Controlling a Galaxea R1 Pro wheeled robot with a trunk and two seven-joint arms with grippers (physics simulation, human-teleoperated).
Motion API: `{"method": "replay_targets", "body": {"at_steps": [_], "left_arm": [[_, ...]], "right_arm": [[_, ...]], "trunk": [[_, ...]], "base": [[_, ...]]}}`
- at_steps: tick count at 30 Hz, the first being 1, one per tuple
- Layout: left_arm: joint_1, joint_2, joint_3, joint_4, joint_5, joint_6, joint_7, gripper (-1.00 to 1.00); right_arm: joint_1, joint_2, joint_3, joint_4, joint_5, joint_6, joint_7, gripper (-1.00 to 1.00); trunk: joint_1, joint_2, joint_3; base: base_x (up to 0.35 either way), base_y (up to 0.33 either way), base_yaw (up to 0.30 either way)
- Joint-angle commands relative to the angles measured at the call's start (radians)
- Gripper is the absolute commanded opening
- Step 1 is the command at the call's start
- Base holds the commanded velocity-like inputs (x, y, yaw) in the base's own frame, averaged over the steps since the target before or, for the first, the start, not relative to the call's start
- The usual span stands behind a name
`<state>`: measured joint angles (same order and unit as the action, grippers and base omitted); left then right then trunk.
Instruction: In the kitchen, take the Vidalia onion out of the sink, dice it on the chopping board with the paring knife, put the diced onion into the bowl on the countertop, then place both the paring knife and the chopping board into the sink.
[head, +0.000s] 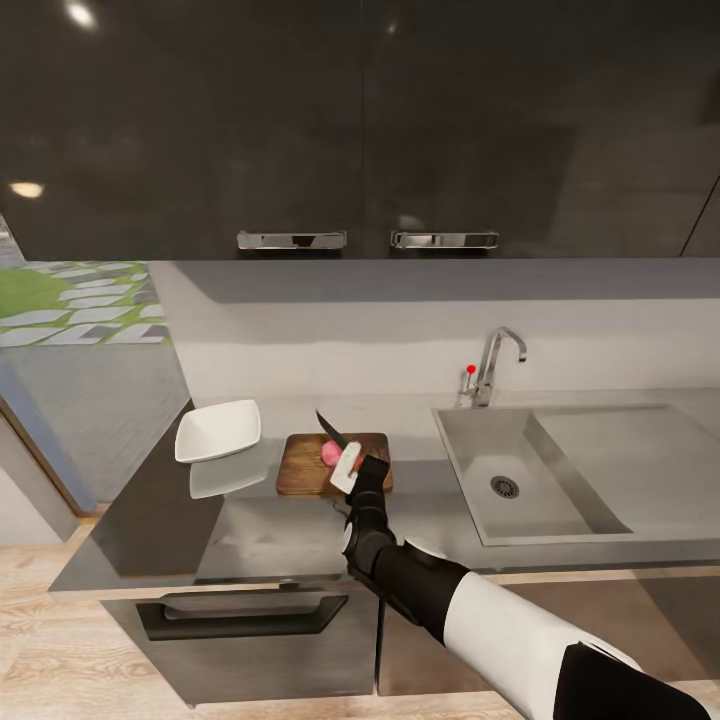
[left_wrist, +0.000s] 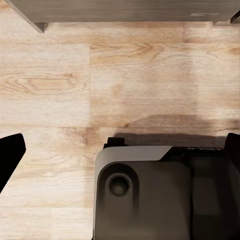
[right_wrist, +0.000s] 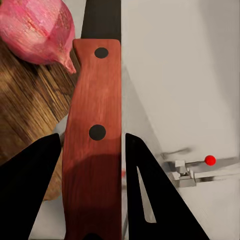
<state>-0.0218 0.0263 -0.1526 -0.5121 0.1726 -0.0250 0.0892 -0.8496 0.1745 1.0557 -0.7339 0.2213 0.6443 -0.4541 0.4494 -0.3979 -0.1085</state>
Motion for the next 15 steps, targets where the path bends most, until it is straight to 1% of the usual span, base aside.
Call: {"method": "replay_targets", "body": {"at_steps": [1,15], "left_arm": [[-0.001,0.001,-0.009,0.000,0.010,-0.003,0.007,1.00],[-0.001,0.001,-0.009,0.001,0.010,-0.003,0.007,1.00]], "right_arm": [[-0.001,0.000,0.005,0.003,0.003,0.006,-0.003,-1.00],[0.000,0.000,0.010,0.011,0.003,0.005,-0.002,-1.00]], "trunk": [[0.001,-0.002,-0.002],[0.001,-0.002,-0.002]], "base": [[0.000,0.000,0.000],[0.000,0.000,0.000]]}}
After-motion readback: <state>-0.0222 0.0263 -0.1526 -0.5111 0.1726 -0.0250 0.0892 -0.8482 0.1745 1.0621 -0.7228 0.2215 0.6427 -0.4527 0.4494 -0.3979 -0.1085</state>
